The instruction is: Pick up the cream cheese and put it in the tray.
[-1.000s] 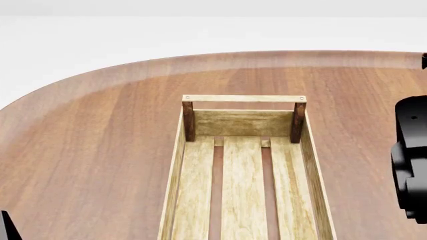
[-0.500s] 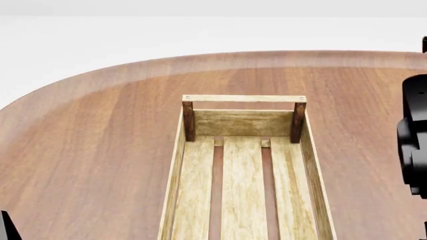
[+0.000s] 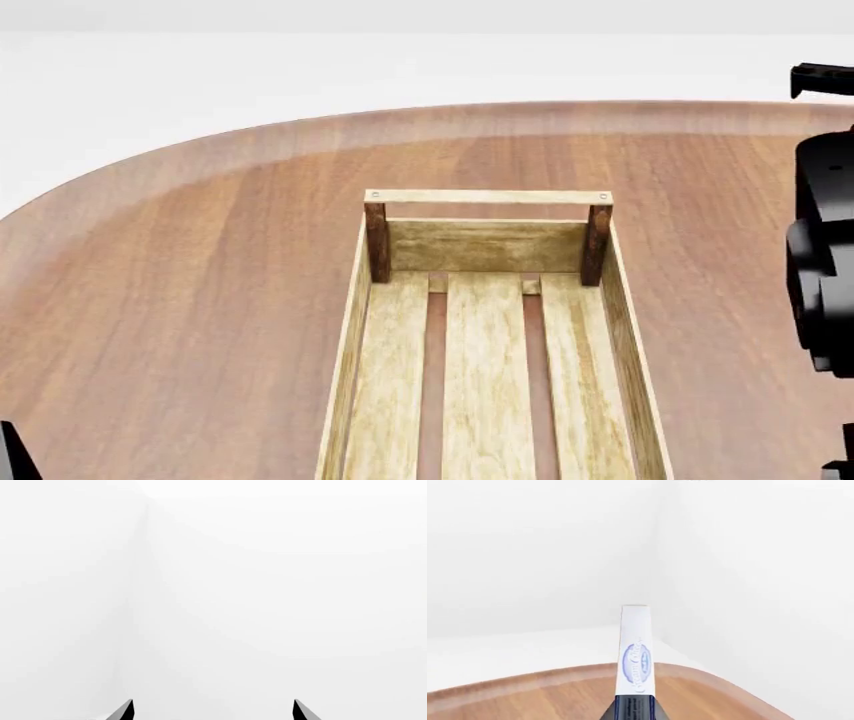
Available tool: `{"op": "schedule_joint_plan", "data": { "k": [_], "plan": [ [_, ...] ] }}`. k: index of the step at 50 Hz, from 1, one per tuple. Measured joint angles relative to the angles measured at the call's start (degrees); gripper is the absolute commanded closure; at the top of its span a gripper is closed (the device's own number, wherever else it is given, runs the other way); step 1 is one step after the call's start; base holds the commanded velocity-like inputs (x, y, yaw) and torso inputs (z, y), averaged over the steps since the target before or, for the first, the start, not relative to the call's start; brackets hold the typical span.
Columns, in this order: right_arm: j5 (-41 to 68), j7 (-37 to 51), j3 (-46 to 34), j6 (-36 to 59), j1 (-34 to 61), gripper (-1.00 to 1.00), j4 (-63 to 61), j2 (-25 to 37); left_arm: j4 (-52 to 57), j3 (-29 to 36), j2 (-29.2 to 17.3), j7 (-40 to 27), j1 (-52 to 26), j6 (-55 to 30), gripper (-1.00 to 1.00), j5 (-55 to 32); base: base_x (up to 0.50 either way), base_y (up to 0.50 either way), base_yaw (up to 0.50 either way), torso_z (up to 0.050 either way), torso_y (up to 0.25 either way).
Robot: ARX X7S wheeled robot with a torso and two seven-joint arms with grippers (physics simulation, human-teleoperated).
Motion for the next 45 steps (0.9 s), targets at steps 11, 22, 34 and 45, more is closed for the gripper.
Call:
{"op": "schedule_joint_plan", "data": {
  "k": [11,22,34,45],
  "plan": [
    [2.36,-5.87,-1.67,0.12,0.08,1.0,-1.74,-0.29,0.22,0.01,-0.14,-0.13,0.05,-0.22,-1.0,-0.22,0.0,0.0,0.0,0.001,0.001],
    [3.93,-9.25,-2.7,1.38,-0.11,1.0,-4.64,-0.03,0.33,0.08,-0.21,-0.25,-0.01,-0.46,-1.0,-0.26,0.0,0.0,0.0,0.0,0.001],
    [5.61,-13.13,-4.66,5.24,0.06,1.0,-9.54,1.1,0.25,0.11,-0.27,-0.37,-0.1,-0.54,-1.0,-0.31,0.0,0.0,0.0,0.0,0.0],
    [6.76,-16.08,-7.13,9.94,1.12,1.0,-13.77,2.01,0.28,0.12,-0.35,-0.5,-0.1,-0.6,-1.0,-0.33,0.0,0.0,0.0,0.0,0.001]
  ]
}}
